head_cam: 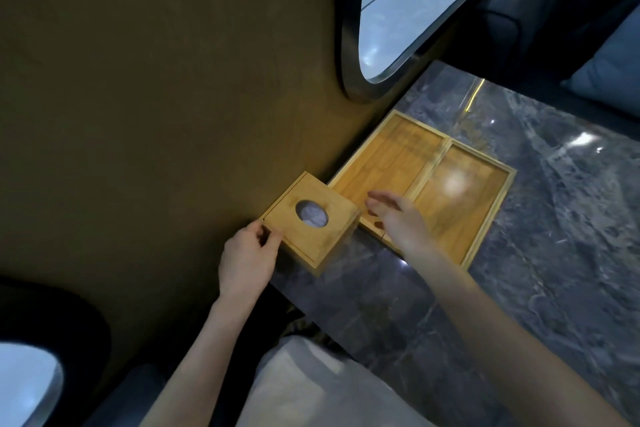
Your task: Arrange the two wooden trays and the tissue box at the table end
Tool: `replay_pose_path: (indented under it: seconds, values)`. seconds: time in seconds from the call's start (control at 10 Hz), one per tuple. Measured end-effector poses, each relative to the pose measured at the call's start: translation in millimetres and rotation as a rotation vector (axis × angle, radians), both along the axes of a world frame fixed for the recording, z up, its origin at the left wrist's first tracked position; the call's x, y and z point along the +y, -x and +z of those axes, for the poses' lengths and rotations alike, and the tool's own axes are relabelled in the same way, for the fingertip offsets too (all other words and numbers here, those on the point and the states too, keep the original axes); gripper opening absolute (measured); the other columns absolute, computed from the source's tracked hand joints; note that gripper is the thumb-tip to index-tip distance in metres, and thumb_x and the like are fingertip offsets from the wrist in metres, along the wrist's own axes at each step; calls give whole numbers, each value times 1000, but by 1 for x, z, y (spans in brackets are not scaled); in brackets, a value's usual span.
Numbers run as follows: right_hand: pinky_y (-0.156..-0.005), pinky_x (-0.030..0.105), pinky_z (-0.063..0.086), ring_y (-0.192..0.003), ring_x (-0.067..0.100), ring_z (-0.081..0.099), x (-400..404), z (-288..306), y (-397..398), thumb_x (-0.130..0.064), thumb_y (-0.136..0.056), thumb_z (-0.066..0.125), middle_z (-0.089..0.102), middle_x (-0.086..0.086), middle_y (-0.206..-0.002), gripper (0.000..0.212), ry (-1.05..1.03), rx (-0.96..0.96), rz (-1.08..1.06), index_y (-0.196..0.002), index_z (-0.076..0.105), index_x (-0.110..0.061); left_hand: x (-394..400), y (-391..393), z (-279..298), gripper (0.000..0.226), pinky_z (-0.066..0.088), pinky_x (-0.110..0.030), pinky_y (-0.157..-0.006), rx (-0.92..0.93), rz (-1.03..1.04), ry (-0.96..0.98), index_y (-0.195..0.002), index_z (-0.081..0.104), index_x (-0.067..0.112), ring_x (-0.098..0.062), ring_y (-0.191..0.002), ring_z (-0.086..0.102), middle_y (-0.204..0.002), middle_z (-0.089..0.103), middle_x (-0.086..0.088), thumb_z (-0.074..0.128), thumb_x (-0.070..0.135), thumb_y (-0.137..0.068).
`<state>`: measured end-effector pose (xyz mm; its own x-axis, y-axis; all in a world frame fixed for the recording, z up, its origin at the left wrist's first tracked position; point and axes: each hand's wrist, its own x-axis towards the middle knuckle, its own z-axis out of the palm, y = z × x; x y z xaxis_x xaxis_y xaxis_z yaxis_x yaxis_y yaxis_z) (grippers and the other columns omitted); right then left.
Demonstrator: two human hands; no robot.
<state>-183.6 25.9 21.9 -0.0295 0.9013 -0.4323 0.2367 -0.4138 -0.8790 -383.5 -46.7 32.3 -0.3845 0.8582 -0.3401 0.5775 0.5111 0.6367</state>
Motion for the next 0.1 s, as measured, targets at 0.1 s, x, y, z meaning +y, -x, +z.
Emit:
replay_pose_path:
  seconds: [0.1]
  values:
    - [-79, 32, 51, -89, 18, 62, 5, 29, -15, -11, -92, 47, 64, 8, -101, 22, -110, 158, -245, -112, 56, -9, 14, -7, 27, 35, 47, -23, -77, 155, -105, -190, -120, 60, 15, -11, -93, 61, -109, 66, 0, 50, 32, -91]
